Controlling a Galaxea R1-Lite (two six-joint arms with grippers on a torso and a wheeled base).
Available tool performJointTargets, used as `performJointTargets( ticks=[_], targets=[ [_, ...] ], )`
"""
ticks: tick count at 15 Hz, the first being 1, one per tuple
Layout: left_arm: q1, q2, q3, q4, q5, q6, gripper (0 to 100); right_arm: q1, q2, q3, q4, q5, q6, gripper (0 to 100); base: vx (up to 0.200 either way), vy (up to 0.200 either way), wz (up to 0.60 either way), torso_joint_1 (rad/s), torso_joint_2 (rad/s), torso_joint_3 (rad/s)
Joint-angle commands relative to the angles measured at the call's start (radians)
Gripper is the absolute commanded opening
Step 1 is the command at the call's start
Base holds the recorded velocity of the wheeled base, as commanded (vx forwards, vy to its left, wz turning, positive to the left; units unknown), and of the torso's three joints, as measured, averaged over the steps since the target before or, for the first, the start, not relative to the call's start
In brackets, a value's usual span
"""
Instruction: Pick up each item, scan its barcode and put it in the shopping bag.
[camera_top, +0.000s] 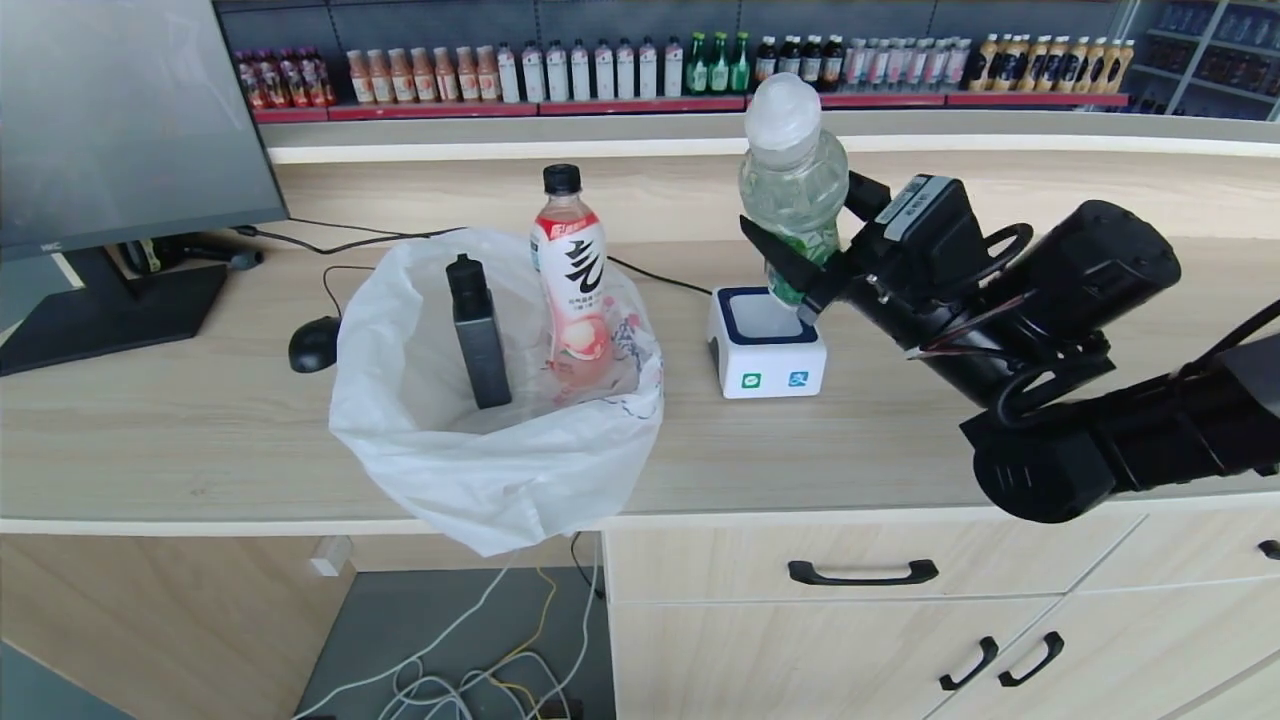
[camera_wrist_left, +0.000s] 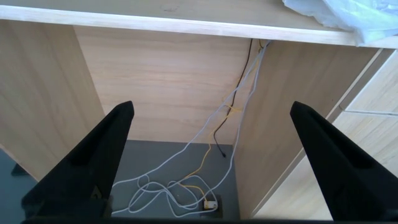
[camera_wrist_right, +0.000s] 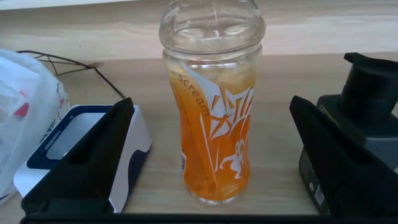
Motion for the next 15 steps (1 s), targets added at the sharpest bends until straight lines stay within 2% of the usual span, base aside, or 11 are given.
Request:
performJointTargets(
  ticks=[1, 8, 12, 15],
  targets=[
    [0.000, 0.000, 0.000, 0.000, -0.001, 0.000, 100, -0.001, 0.022, -0.010, 0.009, 0.035, -0.038, 0, 0.000, 0.000, 0.00, 0.000, 0.00, 0.000],
    [0.000, 0.000, 0.000, 0.000, 0.001, 0.000, 100, -0.026, 0.025, -0.010, 0.035, 0.204, -0.197, 0, 0.000, 0.000, 0.00, 0.000, 0.00, 0.000],
    [0.000, 0.000, 0.000, 0.000, 0.001, 0.000, 100, -0.060, 0.042, -0.010, 0.035, 0.272, -0.217, 0, 0.000, 0.000, 0.00, 0.000, 0.00, 0.000],
    [0.000, 0.000, 0.000, 0.000, -0.001, 0.000, 100, -0.070, 0.051, -0.019, 0.044, 0.284, -0.220, 0, 0.000, 0.000, 0.00, 0.000, 0.00, 0.000]
  ],
)
